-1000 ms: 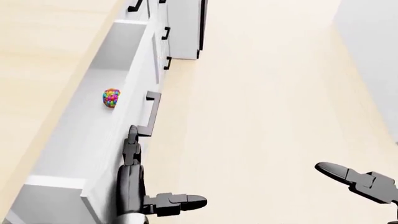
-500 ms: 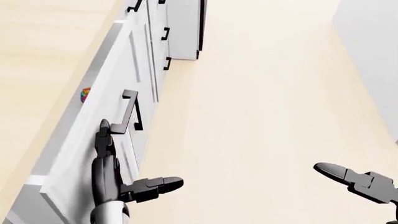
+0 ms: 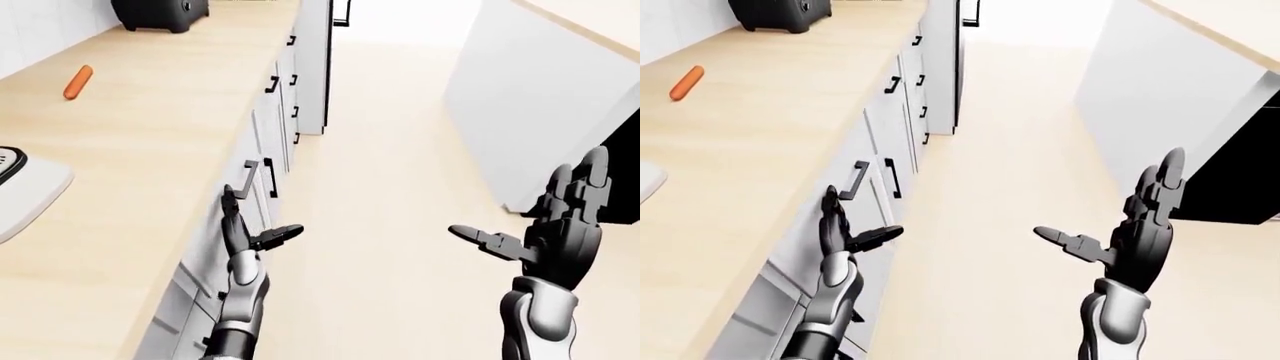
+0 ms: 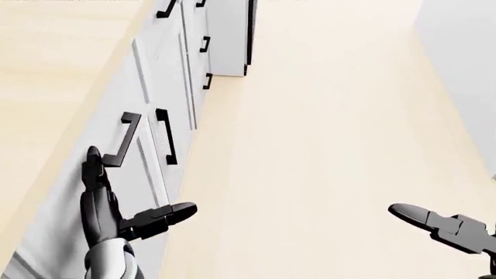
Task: Close the right drawer.
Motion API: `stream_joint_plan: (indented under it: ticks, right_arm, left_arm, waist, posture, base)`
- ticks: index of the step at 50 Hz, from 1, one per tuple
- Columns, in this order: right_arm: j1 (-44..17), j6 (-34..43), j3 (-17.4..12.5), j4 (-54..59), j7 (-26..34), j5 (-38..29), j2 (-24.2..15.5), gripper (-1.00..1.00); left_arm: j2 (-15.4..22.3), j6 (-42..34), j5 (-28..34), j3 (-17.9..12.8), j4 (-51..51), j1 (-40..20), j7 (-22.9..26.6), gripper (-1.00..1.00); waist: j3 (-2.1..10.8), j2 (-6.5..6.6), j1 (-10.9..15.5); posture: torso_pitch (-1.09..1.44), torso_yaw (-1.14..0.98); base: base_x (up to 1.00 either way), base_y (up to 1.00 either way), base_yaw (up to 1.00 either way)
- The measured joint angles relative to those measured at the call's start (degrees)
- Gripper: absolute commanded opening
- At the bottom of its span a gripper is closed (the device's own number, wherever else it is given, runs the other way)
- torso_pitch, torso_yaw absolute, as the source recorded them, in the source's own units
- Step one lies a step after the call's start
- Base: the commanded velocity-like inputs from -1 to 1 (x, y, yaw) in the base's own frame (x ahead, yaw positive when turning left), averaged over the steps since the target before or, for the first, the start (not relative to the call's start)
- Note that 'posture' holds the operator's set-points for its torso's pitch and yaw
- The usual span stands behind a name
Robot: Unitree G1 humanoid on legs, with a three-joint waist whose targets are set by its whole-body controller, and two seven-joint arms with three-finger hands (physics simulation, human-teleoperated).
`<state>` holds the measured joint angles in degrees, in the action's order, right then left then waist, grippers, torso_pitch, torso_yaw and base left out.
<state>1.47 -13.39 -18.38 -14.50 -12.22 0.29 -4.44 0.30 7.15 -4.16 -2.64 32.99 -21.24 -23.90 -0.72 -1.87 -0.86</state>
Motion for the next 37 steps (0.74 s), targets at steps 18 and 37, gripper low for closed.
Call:
stream_joint_plan:
  ticks: [18, 37]
  right_arm:
    - [0.0, -0.9, 0.1, 1.0, 0.1, 0.0, 0.0, 1.0]
    - [0.2, 0.0, 0.2, 0.0, -0.1, -0.3, 0.1, 1.0]
  left_arm:
    - [3.1, 1.5, -4.4, -2.4, 2.0, -1.2, -2.0, 1.0]
    - [3.4, 1.4, -5.0, -2.7, 2.1, -1.3, -2.2, 1.0]
  waist:
    - [0.07, 0.29, -0.2]
    - [-0.08, 0.31, -0.4]
  posture:
    - [0.0, 0.0]
    - [0.0, 0.0]
  base:
    - [0.0, 0.0, 0.0]
    - [0.0, 0.0, 0.0]
